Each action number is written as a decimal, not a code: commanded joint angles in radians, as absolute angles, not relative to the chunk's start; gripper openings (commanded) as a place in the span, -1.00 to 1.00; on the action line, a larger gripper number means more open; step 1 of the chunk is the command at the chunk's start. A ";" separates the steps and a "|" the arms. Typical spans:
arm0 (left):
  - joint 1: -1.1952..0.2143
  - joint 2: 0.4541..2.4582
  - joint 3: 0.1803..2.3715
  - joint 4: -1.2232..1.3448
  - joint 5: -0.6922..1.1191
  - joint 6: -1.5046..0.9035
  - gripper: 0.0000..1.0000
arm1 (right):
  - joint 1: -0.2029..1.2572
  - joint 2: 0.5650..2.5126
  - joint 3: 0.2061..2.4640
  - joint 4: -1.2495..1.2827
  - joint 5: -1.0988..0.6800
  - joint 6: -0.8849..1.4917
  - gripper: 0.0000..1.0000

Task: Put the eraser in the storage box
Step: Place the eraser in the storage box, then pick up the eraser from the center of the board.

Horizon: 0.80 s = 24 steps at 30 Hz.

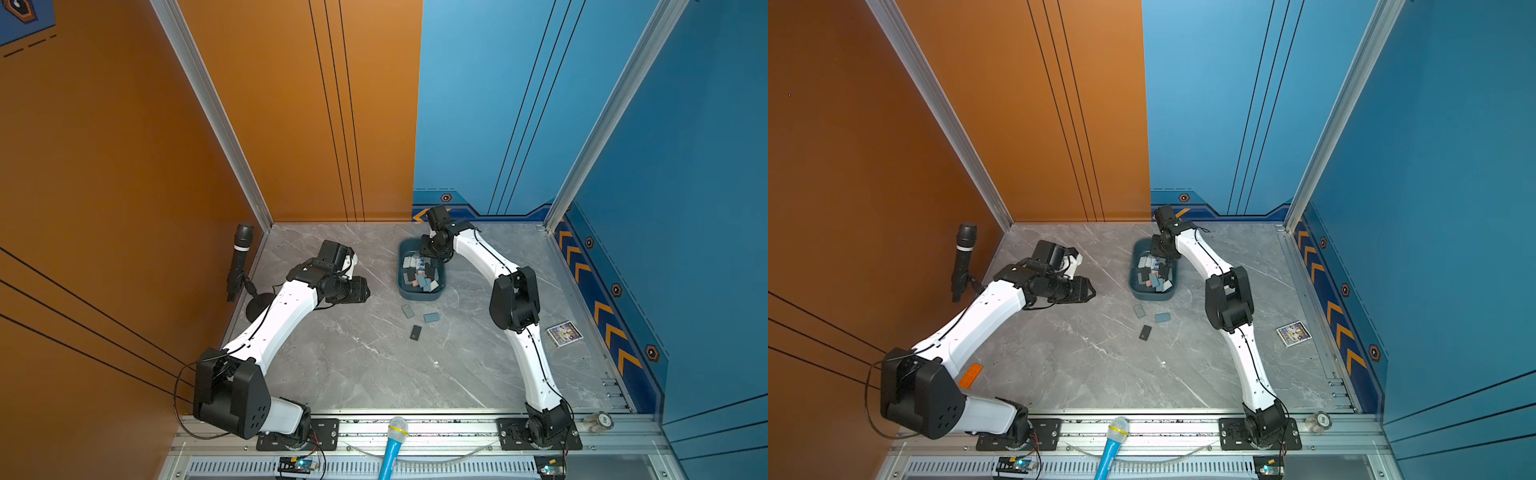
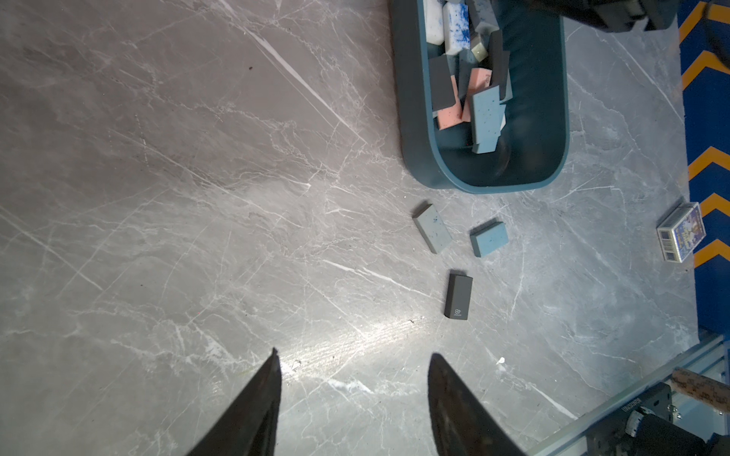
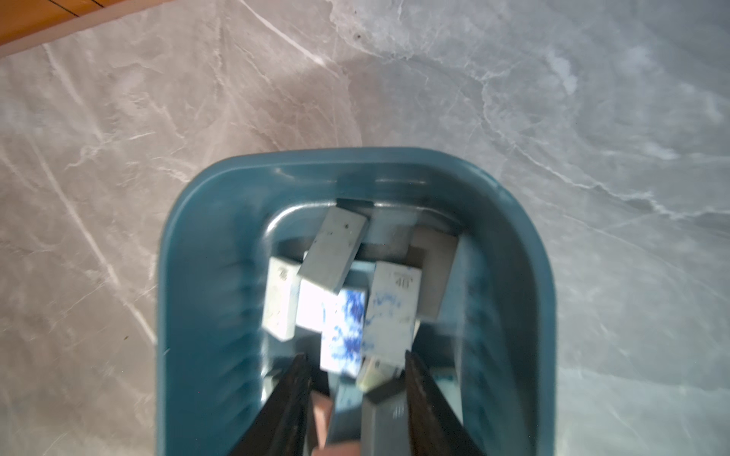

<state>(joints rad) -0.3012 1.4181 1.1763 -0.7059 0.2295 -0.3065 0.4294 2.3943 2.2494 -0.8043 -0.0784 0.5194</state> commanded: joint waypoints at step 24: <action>-0.823 1.702 1.314 -0.736 0.045 -0.336 0.22 | 0.441 1.357 1.296 -0.544 -0.015 0.553 -0.06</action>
<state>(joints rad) -0.7910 1.6604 1.2716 -0.7055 0.1059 -0.3145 0.4614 1.4166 1.3468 -0.6197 -0.0227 0.5156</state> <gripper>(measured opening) 0.608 0.470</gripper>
